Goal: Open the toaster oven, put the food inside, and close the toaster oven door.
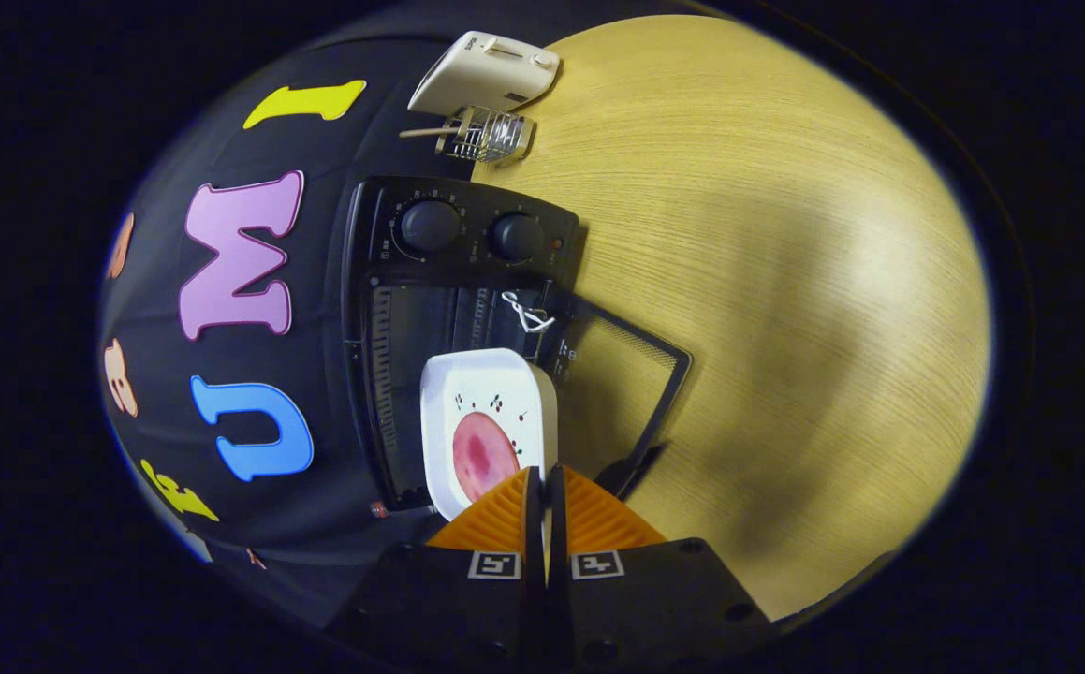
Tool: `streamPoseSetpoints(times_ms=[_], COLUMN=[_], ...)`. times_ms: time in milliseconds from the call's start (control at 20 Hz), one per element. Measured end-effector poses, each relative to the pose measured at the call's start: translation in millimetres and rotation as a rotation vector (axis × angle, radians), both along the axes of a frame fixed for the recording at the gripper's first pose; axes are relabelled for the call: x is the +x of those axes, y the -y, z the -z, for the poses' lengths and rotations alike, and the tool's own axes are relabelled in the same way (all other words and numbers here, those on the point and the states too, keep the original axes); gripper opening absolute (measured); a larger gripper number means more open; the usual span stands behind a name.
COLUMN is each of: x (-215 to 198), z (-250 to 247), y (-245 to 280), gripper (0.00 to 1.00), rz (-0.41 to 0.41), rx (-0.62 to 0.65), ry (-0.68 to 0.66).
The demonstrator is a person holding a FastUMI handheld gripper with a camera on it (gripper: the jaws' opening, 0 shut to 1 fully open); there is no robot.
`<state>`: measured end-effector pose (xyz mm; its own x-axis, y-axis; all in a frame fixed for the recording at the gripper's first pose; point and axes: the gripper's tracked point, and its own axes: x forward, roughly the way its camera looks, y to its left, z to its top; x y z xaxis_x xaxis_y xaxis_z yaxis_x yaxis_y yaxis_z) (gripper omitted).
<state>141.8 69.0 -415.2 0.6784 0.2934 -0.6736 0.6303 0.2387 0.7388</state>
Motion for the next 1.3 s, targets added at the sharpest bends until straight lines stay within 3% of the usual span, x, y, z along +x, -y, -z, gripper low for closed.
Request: streamPoseSetpoints(times_ms=[350,600,850,1050,1100,1250,1300], x=[53,78,93,95,94,81,73], z=[13,24,28,23,21,11,7], y=[-8,-28,-37,-45,-46,-59,-61], gripper=[0.05,0.05,0.06,0.13,0.26,0.44,0.57], rz=[0.223,0.305,0.324,0.319,0.315,0.23,0.196], rx=[-0.046,-0.025,-0.012,0.05,0.064,0.087,0.078], ry=[-0.035,-0.063,-0.051,-0.02,-0.013,-0.017,-0.017])
